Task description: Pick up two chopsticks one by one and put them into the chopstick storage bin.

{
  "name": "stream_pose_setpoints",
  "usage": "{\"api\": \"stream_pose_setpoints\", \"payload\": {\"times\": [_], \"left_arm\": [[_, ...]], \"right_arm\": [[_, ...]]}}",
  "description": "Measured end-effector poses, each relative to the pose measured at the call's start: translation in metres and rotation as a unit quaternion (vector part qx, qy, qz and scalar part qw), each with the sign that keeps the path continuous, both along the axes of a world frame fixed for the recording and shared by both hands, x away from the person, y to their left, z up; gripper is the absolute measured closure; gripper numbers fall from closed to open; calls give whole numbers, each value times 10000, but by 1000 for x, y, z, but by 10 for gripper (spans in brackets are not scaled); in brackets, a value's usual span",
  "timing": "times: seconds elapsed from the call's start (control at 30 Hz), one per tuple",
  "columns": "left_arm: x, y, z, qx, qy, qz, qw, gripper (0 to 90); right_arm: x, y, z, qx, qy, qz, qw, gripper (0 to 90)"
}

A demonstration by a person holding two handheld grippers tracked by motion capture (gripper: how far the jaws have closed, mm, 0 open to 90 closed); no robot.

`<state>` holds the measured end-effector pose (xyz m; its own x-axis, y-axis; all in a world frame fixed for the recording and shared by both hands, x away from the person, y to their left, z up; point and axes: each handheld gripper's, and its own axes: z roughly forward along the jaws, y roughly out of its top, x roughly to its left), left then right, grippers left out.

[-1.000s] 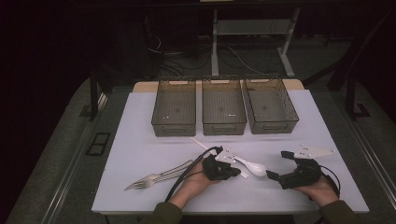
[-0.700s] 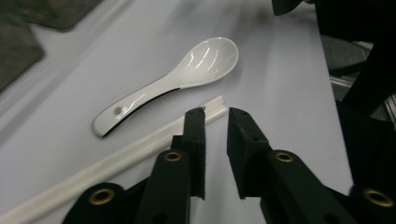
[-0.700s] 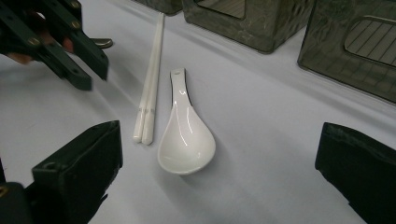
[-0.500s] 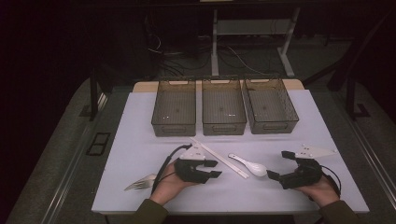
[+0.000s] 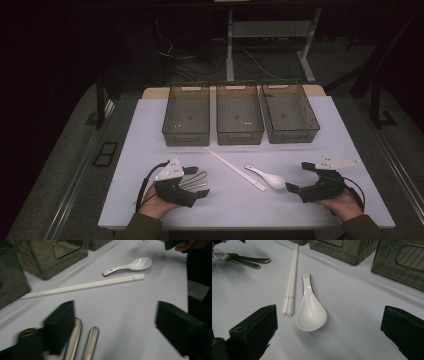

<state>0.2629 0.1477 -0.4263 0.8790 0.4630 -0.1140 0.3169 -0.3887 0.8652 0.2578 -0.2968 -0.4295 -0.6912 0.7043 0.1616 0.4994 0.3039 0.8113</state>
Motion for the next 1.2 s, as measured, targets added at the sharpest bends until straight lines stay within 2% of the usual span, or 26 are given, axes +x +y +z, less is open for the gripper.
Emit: {"api": "stream_pose_setpoints", "payload": {"times": [0.03, 0.07, 0.1, 0.17, 0.33, 0.63, 0.8, 0.83, 1.07, 1.1, 1.17, 1.2], "left_arm": [[1, 3, 0, 7, 20, 167, 9999, 17], [1, 3, 0, 7, 20, 167, 9999, 0], [1, 4, 1, -2, -40, 209, 9998, 0], [1, 4, 1, -15, -40, 224, 9997, 0], [1, 2, 1, 95, 44, 151, 9998, 0], [0, 3, 2, 78, 74, 186, 9998, 0], [-1, 3, 4, 32, 10, 222, 9997, 0], [-1, 3, 4, 32, 10, 222, 9997, 0], [0, 4, 4, -4, 11, 238, 9997, 0], [0, 4, 4, 14, 16, 213, 9998, 0], [-1, 3, 4, 41, 31, 193, 9998, 0], [-1, 3, 4, 41, 31, 193, 9998, 0]], "right_arm": [[0, 0, 0, -29, 10, -3, 10000, 8], [0, 1, 1, -57, 12, 3, 10000, 8], [0, 1, 1, -58, 27, 0, 10000, 8], [-1, 1, 2, -68, 30, 10, 10000, 8], [2, 7, 13, -75, 71, 109, 9999, 9], [18, 27, 19, -176, 271, 190, 9993, 9], [29, 39, 24, -158, 304, 182, 9992, 11], [30, 42, 25, -157, 324, 191, 9992, 40], [41, 59, 29, -178, 294, 317, 9989, 70], [42, 61, 29, -191, 311, 345, 9987, 125], [45, 66, 30, -191, 290, 385, 9987, 157], [47, 69, 30, -207, 347, 428, 9983, 215]]}}
